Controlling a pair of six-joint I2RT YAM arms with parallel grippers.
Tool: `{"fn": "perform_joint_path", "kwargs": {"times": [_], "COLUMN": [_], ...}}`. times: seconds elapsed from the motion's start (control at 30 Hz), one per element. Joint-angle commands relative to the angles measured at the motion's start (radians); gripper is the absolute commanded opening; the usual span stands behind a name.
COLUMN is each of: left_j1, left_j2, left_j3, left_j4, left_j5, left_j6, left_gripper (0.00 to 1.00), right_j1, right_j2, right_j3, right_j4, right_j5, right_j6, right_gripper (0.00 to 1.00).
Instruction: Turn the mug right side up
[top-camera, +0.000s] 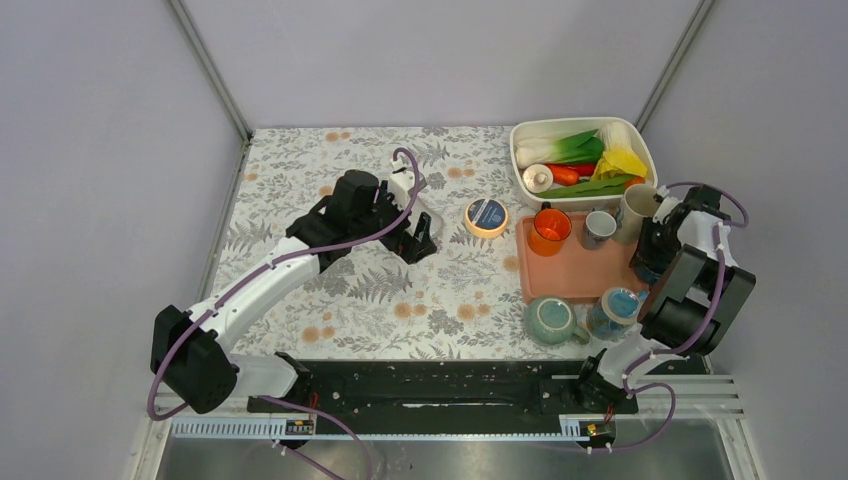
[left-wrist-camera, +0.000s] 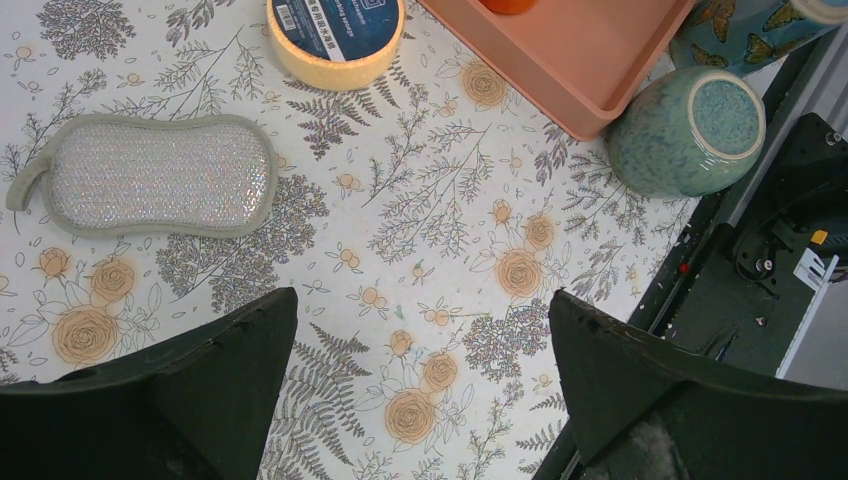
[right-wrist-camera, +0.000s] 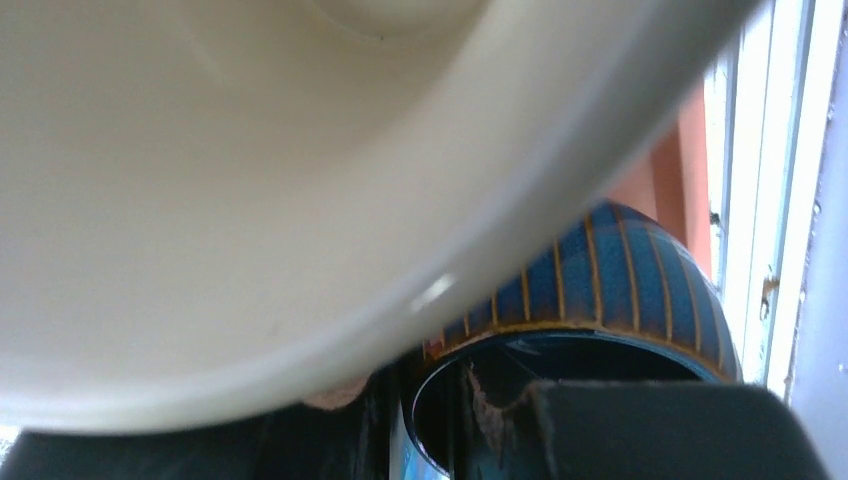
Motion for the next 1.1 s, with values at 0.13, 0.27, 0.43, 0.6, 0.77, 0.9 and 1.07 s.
{"fn": "perform_joint_path", "kwargs": {"times": [0.13,0.27,0.43,0.6,0.77,0.9,1.07], "left_j1": [0.005,0.006,0.005,0.005,0.005,0.006,0.006], "left_j2": [-0.018,-0.025,-0.022,-0.025,-0.026,-0.021,-0.021], "left_j3": [0.02,0.018,0.02,0.016,0.015,0.017,0.015], "left_j4": [0.023,0.02,0.023,0.026,0.024,0.027,0.027], "left_j5": [0.015,0.008,0.015,0.019,0.022,0.028,0.033], "left_j6": [0.033,0.043,0.04,0.039,0.041,0.044,0.049], "left_gripper": [0.99,0.99,0.99,0.99,0.99,0.99,0.99], "right_j1": [0.042,0.042,0.042,0.041,0.043,0.042,0.042], "right_j2": [0.046,0.049,0.034,0.015,-0.004,-0.058,-0.167], "right_j3": [0.02,0.022,0.015,0.016,0.047,0.098,0.154], "right_j4": [-0.073,-0.073,-0.066,-0.058,-0.073,-0.09,-0.096], "right_j5": [-0.059,-0.024,0.003,0.025,0.029,0.044,0.113], "right_j6": [-0.042,-0.034,-0.023,-0.021,-0.009,0.017,0.133], "right_gripper": [0.08,0.11,0.33,0.43,0.45,0.5,0.69]}}
